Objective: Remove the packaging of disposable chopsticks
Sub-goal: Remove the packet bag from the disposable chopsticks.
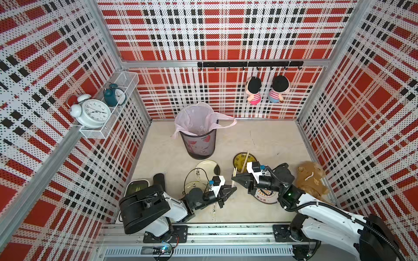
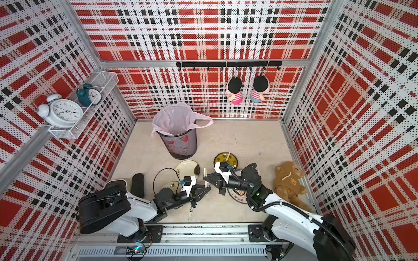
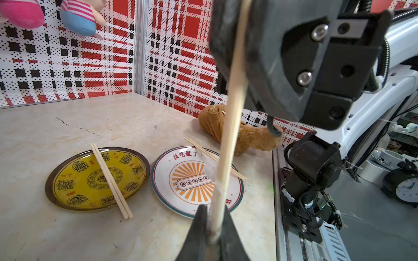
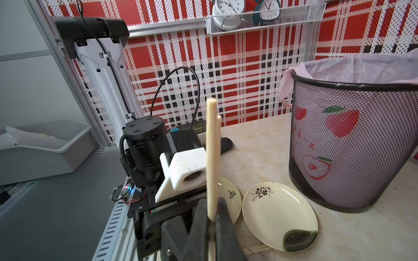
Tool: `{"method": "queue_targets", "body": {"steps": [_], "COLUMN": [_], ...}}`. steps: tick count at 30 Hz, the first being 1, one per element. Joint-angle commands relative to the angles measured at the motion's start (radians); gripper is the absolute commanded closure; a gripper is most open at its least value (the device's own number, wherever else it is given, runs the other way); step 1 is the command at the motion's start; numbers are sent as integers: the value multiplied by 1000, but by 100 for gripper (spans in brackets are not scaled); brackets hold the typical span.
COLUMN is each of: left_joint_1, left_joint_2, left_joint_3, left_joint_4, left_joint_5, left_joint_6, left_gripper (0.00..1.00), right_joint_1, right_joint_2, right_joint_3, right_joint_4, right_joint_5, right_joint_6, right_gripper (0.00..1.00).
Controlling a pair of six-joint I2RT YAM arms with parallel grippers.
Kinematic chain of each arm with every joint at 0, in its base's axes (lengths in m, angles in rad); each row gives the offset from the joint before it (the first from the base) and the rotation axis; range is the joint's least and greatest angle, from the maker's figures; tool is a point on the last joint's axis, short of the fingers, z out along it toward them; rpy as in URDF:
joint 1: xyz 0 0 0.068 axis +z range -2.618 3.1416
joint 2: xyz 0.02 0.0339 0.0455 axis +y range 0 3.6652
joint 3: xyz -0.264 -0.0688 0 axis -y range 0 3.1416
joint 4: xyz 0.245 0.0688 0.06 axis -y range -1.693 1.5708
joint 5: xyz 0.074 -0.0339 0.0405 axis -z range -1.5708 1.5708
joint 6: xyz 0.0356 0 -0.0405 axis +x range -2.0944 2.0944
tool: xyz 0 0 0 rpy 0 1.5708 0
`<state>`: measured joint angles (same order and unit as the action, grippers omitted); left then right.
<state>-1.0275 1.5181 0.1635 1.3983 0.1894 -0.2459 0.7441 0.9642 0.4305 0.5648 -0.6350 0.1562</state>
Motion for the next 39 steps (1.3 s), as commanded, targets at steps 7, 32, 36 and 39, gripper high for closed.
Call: {"method": "queue_targets", "body": {"steps": [7,32,36,39], "left_joint_1": [-4,42,67,147], "left_joint_2": [79,-185,-331,-389], "left_joint_3": [-25,13,160,296], "left_joint_4": [-17,-309,-563,-703], "left_joint_5": [-38,-234,-441,-548], "left_joint_6": [-36,-40,-8,-3], "left_gripper": [83,100,100,100], "right_joint_1": [-12,-180,-180,-180], "right_joint_2": [-77,14,26,37], "right_joint_3": [110,133,111,95], "right_joint_4": [31,110,99,90], "right_joint_5": [3,100,124,124], "right_joint_6": [-67,21,18,4], "right_gripper": [100,100,100,100]}}
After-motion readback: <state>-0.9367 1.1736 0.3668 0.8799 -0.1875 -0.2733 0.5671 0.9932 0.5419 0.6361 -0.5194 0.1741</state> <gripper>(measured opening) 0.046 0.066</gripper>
